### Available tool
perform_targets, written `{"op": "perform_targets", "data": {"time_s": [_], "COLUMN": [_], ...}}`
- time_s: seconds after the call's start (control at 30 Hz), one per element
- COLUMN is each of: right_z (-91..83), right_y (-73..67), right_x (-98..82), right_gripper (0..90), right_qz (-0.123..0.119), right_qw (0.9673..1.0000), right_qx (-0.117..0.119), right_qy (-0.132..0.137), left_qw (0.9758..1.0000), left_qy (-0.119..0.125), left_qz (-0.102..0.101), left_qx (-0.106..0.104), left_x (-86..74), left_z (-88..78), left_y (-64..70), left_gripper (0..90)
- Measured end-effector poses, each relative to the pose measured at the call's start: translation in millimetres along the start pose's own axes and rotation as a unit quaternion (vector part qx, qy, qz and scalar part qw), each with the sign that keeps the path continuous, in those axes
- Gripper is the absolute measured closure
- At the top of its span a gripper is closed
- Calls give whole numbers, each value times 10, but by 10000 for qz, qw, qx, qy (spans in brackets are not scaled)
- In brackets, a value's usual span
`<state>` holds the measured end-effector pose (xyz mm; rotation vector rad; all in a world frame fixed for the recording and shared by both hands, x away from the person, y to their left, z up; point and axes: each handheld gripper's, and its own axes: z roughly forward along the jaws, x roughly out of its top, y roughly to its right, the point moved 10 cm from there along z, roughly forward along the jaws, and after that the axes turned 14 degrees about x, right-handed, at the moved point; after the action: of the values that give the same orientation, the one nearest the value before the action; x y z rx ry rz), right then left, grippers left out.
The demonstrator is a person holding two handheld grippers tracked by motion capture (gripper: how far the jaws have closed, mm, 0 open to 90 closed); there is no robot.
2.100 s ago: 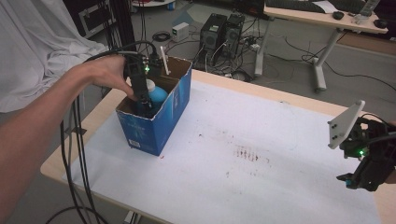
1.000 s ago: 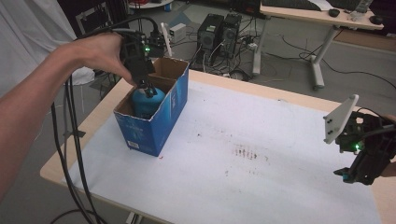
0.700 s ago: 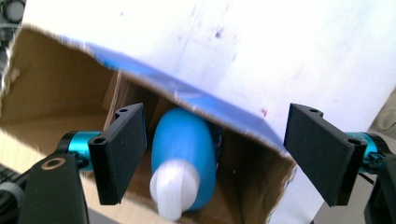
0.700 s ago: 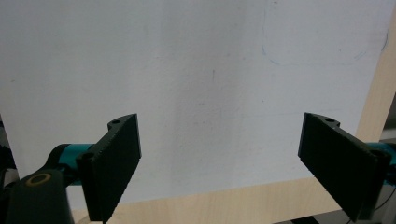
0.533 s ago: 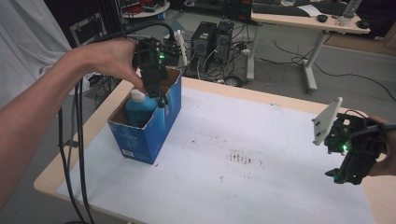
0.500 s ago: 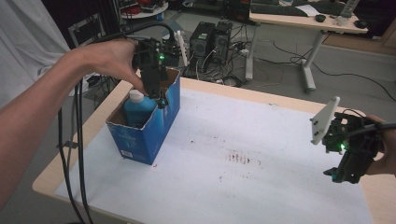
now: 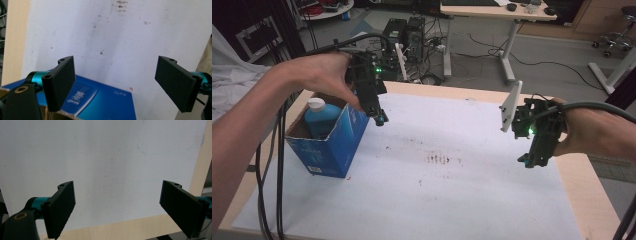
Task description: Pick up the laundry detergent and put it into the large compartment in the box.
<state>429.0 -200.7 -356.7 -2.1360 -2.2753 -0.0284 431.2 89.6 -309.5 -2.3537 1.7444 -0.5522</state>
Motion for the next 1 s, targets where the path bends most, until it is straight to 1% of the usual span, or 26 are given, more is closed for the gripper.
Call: {"op": "perform_targets", "data": {"time_s": [0.03, 0.17, 0.33, 0.37, 0.4, 0.43, 0.63, 0.77, 0.8, 0.9, 1.0], "right_z": [-3, -1, -12, -16, -15, -20, -9, -16, -18, -16, -13], "right_y": [-3, 3, 11, 13, 15, 11, 23, 34, 36, 41, 47], "right_x": [2, 27, 28, 23, 22, 13, -10, -14, -11, -7, -8], "right_gripper": [123, 123, 123, 123, 123, 123, 123, 123, 123, 123, 123], "right_qz": [57, 39, 44, 82, 62, 96, 134, 194, 201, 185, 181], "right_qw": [10000, 10000, 10000, 9999, 9999, 9999, 9999, 9997, 9997, 9997, 9997], "right_qx": [4, 10, -15, -40, -31, -35, -35, -42, -42, -45, -44], "right_qy": [18, 47, 68, 77, 98, 90, 103, 130, 142, 148, 142], "left_qw": [10000, 9999, 9997, 9996, 9996, 9995, 9992, 9990, 9988, 9986, 9985], "left_qy": [8, 31, -30, -23, -32, -40, -42, -124, -150, -121, -119], "left_qz": [15, 126, 221, 245, 241, 275, 317, 367, 394, 380, 366], "left_qx": [-23, -58, -101, -117, -149, -175, -232, -215, -231, -341, -402], "left_x": [41, 179, 281, 297, 309, 320, 378, 383, 381, 404, 429], "left_z": [13, 86, 236, 268, 294, 320, 467, 569, 592, 667, 748], "left_y": [27, 118, 234, 258, 288, 308, 440, 527, 551, 634, 697], "left_gripper": [166, 166, 166, 166, 167, 167, 167, 167, 167, 167, 166]}}
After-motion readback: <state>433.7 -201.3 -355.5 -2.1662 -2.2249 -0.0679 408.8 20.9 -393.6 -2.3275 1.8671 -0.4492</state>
